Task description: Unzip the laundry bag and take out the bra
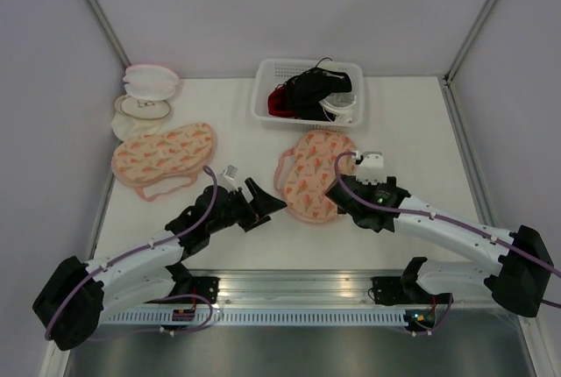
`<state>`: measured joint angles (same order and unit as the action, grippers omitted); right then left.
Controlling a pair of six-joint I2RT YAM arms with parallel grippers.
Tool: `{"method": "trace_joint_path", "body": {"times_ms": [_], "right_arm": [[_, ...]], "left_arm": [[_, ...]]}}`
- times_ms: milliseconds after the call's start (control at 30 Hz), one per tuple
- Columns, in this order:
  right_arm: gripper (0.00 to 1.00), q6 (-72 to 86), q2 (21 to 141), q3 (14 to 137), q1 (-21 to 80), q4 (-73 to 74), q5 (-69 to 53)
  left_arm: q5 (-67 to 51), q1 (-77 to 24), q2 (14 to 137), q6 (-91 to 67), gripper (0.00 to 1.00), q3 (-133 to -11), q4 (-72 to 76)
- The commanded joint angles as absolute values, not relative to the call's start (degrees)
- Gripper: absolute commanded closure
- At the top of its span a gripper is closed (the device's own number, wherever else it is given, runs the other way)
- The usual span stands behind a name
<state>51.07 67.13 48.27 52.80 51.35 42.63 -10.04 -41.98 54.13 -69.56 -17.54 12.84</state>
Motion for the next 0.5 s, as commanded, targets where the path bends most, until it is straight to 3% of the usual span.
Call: {"method": "trace_joint_path", "body": {"times_ms": [0, 167, 467], "right_arm": [[0.02, 45.89, 65.75, 49.84, 54.66, 48.71, 39.83], [0.02, 35.26, 66.17, 50.61, 56.42, 31.13, 25.94], [0.02, 33.04, 86.91, 65.38, 56.51, 25.23, 27.15]], "left_arm": [[-8.44, -41.92, 51.33, -67.32, 0.0, -15.82, 9.05], [-7.39, -41.92, 48.08, -66.8, 0.0, -15.29, 6.95], [-6.68, -41.92, 38.94, -67.58, 0.0, -13.54, 1.76]]}}
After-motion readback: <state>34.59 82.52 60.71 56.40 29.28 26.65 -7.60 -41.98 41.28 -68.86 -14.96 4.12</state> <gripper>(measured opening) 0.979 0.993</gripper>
